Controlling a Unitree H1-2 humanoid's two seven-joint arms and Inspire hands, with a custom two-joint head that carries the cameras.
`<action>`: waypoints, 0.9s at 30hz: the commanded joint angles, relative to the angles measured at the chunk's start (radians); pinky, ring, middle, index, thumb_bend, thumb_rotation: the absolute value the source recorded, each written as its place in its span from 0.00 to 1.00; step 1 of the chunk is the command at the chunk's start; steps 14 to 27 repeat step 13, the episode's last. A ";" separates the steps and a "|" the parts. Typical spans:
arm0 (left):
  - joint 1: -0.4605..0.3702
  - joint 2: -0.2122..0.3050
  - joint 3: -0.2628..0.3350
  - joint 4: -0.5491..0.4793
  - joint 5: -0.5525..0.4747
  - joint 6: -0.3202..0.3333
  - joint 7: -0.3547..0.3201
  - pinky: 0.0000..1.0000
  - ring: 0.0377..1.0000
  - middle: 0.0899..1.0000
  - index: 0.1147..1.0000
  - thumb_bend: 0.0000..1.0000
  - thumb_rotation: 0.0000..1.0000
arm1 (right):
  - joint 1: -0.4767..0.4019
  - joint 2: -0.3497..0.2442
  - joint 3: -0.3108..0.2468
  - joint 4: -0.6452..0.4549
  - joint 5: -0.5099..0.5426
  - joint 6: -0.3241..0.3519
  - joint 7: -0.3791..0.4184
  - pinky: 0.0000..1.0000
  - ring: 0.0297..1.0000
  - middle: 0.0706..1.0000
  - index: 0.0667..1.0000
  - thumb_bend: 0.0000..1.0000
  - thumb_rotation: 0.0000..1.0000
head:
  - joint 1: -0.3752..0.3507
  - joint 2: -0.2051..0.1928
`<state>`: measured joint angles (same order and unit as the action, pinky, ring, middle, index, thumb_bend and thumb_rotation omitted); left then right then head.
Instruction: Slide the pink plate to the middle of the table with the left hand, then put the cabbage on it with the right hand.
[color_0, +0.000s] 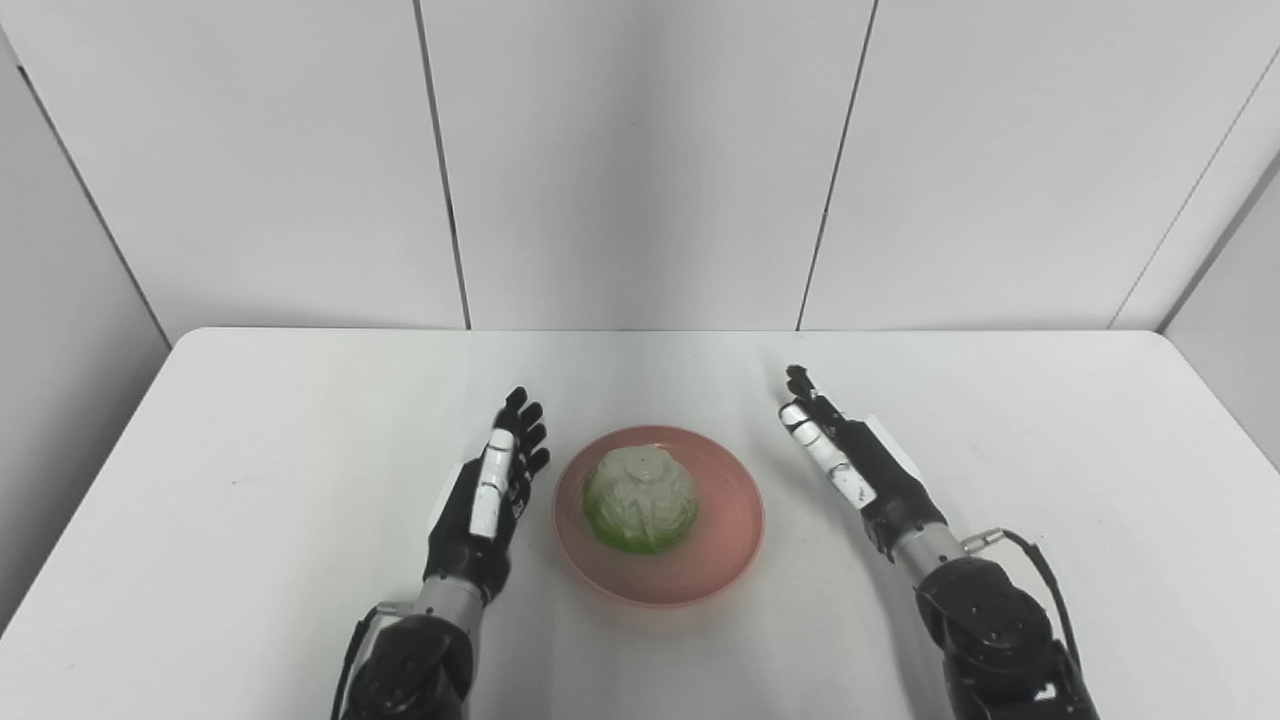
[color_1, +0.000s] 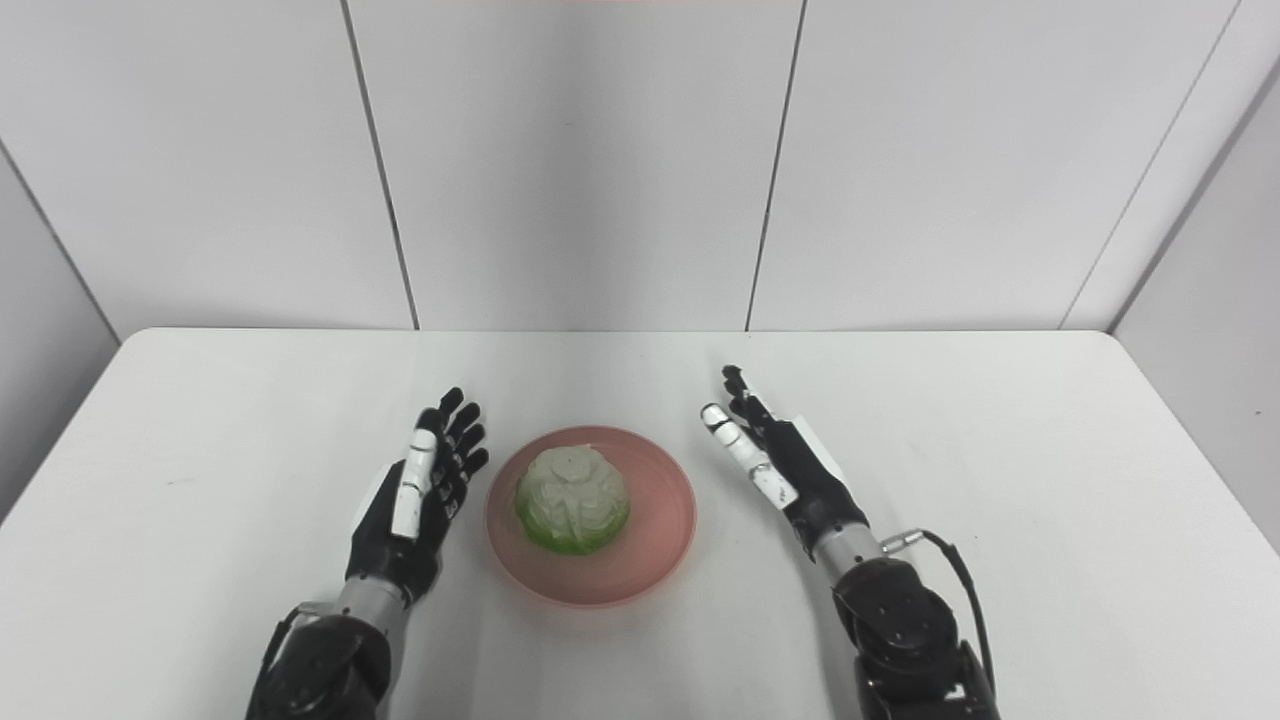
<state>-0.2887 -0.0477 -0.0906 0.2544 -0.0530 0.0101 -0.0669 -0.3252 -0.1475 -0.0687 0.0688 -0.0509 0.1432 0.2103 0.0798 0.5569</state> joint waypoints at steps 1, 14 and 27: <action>0.021 0.012 -0.013 -0.014 0.052 0.002 0.018 1.00 1.00 1.00 1.00 0.67 1.00 | -0.009 0.013 -0.019 0.001 0.053 -0.084 -0.022 1.00 1.00 1.00 1.00 0.77 1.00 | 0.001 -0.001; 0.085 0.027 -0.022 -0.115 0.093 0.045 0.012 1.00 1.00 1.00 1.00 0.69 1.00 | 0.065 0.009 -0.008 0.033 0.092 -0.183 -0.039 1.00 1.00 1.00 1.00 0.45 1.00 | 0.035 -0.001; 0.085 0.027 -0.022 -0.115 0.093 0.045 0.012 1.00 1.00 1.00 1.00 0.69 1.00 | 0.065 0.009 -0.008 0.033 0.092 -0.183 -0.039 1.00 1.00 1.00 1.00 0.45 1.00 | 0.035 -0.001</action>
